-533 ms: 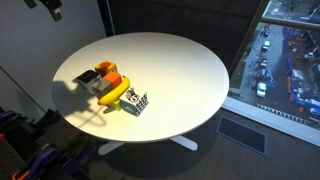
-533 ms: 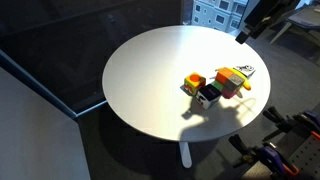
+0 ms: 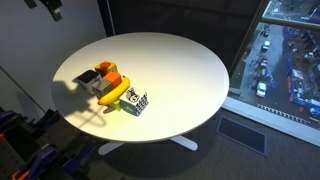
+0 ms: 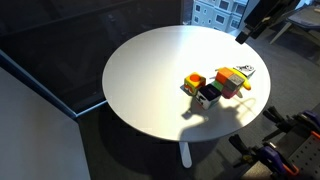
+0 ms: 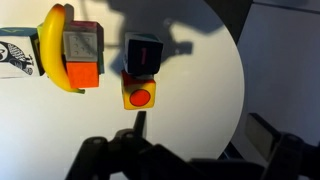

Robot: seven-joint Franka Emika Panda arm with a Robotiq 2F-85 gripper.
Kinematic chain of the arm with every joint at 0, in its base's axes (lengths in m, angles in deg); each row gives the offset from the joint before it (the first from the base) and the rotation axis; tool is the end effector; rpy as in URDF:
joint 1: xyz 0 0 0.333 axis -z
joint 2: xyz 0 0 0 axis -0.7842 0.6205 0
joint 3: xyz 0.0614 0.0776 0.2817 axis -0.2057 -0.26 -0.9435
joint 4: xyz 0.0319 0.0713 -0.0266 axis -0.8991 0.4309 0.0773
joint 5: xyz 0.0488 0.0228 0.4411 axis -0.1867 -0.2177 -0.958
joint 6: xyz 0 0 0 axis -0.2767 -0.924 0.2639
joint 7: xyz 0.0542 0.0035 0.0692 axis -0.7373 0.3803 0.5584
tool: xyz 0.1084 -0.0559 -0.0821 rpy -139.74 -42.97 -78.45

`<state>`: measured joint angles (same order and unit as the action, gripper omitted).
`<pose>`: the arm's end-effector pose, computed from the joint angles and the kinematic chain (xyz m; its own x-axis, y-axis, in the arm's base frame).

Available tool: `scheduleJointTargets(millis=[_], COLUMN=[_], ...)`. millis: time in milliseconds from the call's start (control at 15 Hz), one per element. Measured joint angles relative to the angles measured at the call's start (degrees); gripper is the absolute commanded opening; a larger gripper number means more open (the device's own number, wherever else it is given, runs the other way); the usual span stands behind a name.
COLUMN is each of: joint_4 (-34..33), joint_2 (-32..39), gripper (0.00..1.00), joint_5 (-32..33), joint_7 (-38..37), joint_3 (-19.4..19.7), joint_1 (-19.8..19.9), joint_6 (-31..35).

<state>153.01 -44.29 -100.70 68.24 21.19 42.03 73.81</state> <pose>0.4648 0.0347 0.3245 0.9775 0.0657 0.2007 0.1185 -0.9573 -0.2636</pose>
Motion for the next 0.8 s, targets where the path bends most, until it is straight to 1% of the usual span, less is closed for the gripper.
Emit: scheduleJointTargets(millis=[133,333,600,800], joint_4=[0.0,-0.1,-0.5,-1.2], joint_2=[0.6,3.1,7.4,10.9], gripper=[1.0,1.0,1.0,1.0], joint_5=[0.3,2.5,5.4,8.2], joint_7=[0.0,-0.2,-0.8,-2.9], joint_3=[-0.8,-2.2,-3.1,-3.6], joint_1=[0.8,2.4,4.0,5.3], joint_6=[1.1,7.3,16.0,18.8])
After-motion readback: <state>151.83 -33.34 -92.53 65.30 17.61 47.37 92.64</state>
